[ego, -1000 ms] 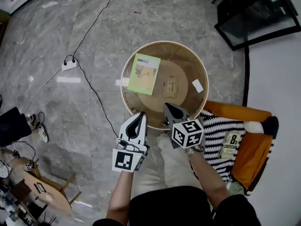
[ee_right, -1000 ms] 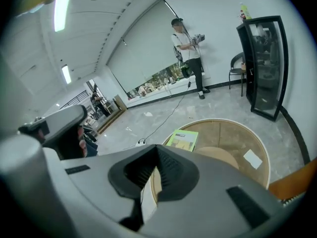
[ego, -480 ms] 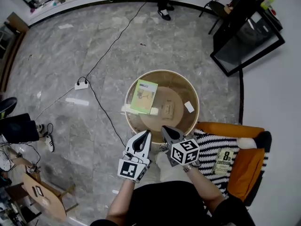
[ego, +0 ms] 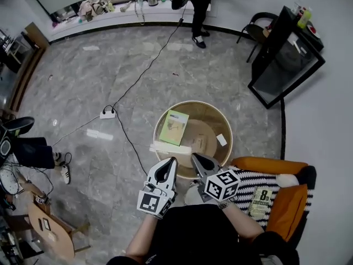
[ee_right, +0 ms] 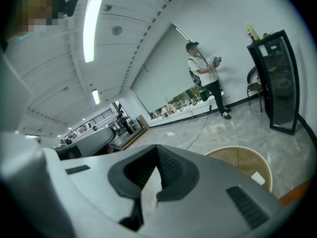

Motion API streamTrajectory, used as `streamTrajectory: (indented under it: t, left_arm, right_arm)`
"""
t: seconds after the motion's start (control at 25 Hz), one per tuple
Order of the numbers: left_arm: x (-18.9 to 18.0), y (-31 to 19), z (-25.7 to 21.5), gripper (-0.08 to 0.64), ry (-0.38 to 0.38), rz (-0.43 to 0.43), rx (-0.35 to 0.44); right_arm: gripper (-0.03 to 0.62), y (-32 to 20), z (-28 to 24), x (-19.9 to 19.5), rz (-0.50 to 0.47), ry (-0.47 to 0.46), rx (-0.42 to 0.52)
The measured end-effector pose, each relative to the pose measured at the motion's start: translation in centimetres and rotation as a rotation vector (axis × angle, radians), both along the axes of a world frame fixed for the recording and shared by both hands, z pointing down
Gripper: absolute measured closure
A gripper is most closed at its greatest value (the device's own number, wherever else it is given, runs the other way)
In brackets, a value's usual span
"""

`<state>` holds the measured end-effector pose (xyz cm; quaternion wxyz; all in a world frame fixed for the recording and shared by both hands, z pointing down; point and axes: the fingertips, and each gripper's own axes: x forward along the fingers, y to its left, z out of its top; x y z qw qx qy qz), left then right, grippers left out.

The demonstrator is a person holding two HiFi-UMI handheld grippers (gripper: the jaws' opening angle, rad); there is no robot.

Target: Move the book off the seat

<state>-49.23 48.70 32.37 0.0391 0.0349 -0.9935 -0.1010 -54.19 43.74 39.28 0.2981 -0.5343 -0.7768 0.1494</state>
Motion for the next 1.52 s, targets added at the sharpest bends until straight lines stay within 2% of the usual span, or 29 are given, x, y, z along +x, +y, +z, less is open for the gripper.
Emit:
streamTrajectory:
  t: [0.12,0.28,0.4,0.64,0.84,1.32,1.52]
  left_arm:
    - [0.7,0.3,-3.0,0.549,-0.016,-0.034,-0.033]
    - [1.7,0.6,-5.7,0.549,-0.087,-0.059,-0.051]
    - [2.3,0.7,-7.6,0.549,-0.112,-0.076,-0.065]
    - [2.8,0.1,-12.5,0.549,-0.184,-0.061,-0.098]
    - [3.4,1.0,-14.2,0.549,-0.237,-0.076,-0.069]
    - [3.8,0.7,-14.9,0.549,-0.239,-0.082,-0.045]
    - [4.3,0.3,-13.6,0.549,-0.215,-0.079,-0.037]
  right_arm:
    - [0.578,0.2,-3.8,0.2,-0.032,-0.097,-0.031]
    - [0.578,0.2,-8.3,0.2,-0.059,-0.221,-0.070]
    - [0.578,0.0,-10.8,0.4,-0.065,-0.278,-0.090]
    - [0.578,0.0,-14.3,1.0,-0.058,-0.265,-0.157]
    - [0.578,0.8,-16.2,1.9,-0.086,-0.288,-0.179]
    - [0.578,0.8,-17.6,3.2,-0.098,-0.359,-0.171]
    - [0.578,0.6,-16.9,3.5,-0.099,-0.349,-0.155]
